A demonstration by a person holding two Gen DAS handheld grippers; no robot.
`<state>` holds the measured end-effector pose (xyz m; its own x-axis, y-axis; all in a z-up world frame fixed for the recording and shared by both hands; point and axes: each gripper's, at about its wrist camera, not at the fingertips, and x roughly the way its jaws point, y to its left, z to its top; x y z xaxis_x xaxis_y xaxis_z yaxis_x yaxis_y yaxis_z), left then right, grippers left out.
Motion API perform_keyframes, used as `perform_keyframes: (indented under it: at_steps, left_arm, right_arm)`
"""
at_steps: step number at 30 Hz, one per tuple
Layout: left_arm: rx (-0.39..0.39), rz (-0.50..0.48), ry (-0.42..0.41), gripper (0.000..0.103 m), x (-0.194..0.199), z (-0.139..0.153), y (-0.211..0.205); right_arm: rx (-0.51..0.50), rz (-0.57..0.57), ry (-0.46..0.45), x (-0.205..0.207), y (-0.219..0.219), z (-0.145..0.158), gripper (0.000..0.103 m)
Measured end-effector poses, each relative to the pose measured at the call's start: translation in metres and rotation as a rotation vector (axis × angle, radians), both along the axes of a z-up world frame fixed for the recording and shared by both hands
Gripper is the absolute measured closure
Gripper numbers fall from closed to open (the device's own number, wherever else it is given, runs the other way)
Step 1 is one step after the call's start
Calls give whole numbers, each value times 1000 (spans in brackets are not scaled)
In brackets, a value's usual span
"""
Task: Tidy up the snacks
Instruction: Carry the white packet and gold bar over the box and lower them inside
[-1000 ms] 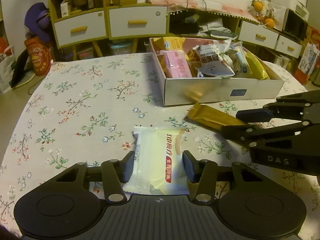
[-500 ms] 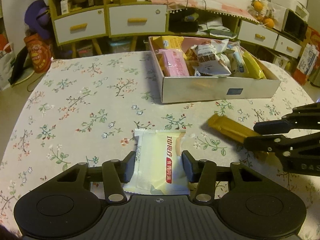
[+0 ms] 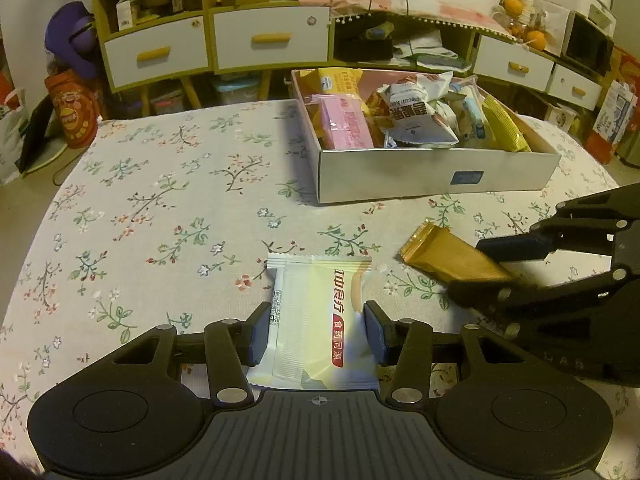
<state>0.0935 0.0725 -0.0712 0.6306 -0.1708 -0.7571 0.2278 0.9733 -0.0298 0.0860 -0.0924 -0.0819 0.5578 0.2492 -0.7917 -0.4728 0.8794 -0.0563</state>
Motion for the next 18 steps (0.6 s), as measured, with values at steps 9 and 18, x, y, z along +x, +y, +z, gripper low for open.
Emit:
perform_keyframes:
  at_steps: [9, 18]
  left_arm:
    - [-22, -17, -15, 58, -4, 9, -4]
    - [-42, -15, -86, 58, -4, 36, -16]
  right_arm:
    - [26, -5, -10, -8, -10, 8, 74]
    - [83, -78, -73, -9, -33, 36, 74]
